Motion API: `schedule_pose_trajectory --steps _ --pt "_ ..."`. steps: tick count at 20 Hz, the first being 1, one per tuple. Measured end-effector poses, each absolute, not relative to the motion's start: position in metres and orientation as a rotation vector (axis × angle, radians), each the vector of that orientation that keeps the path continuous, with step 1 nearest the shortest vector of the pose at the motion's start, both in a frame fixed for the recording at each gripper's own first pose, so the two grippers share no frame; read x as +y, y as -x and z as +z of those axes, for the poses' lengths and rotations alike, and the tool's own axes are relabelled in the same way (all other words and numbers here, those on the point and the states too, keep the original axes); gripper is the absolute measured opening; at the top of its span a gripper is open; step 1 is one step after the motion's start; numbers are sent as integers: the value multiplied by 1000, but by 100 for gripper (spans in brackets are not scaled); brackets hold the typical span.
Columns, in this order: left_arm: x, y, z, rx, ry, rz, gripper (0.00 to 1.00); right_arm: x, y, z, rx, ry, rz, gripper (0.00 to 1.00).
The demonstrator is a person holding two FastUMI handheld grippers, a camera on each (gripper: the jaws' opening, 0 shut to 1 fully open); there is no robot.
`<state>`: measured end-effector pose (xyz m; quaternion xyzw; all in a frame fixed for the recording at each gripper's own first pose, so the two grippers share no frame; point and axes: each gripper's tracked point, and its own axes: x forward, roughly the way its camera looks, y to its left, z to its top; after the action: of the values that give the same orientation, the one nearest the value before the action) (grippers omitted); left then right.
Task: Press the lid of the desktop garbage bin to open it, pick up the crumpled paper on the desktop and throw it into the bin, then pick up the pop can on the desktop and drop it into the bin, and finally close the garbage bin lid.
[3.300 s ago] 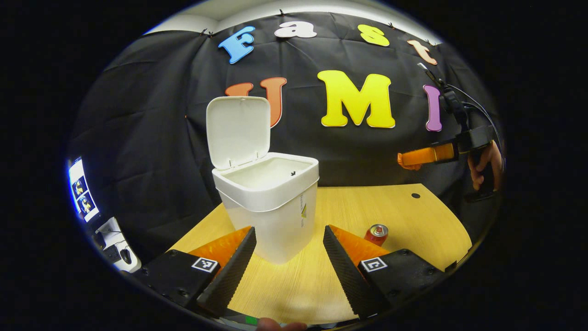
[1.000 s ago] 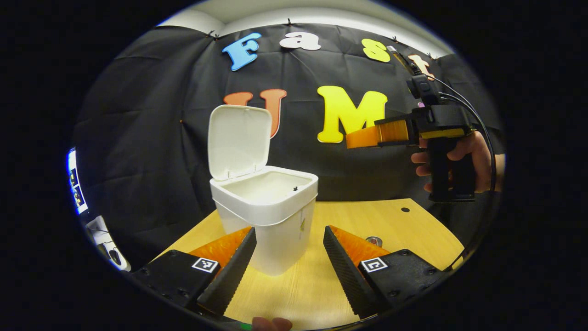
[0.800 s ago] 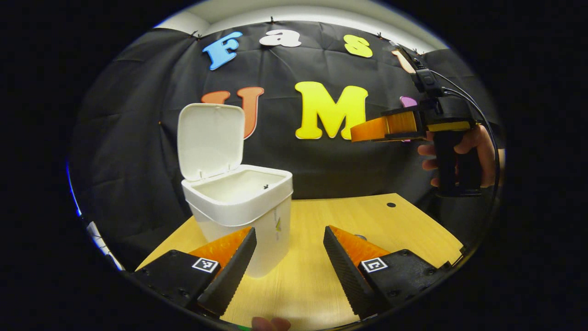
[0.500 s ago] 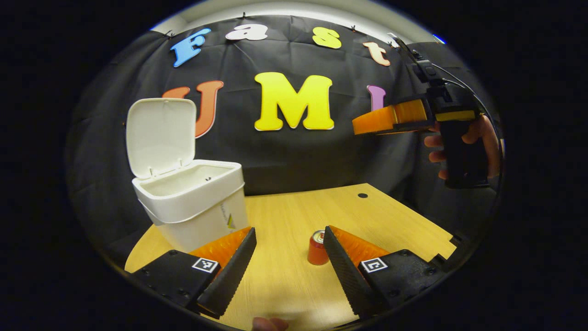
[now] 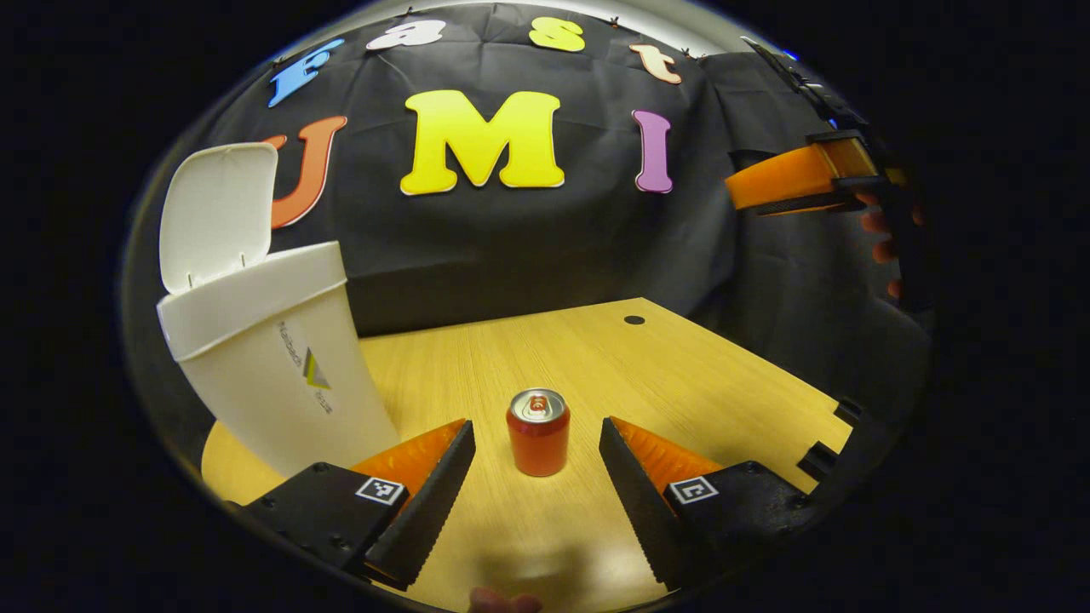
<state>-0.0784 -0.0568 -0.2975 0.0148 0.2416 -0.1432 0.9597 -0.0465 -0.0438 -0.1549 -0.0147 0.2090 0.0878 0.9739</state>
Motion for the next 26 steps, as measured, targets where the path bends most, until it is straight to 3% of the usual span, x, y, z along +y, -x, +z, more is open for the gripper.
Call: schedule_pose_trajectory --steps 12,26 --pt "-72 49 -378 564 -2 -252 97 -95 68 -194 533 42 80 92" --pt "-73 20 -408 585 -2 -241 97 -94 63 -214 592 55 102 92"
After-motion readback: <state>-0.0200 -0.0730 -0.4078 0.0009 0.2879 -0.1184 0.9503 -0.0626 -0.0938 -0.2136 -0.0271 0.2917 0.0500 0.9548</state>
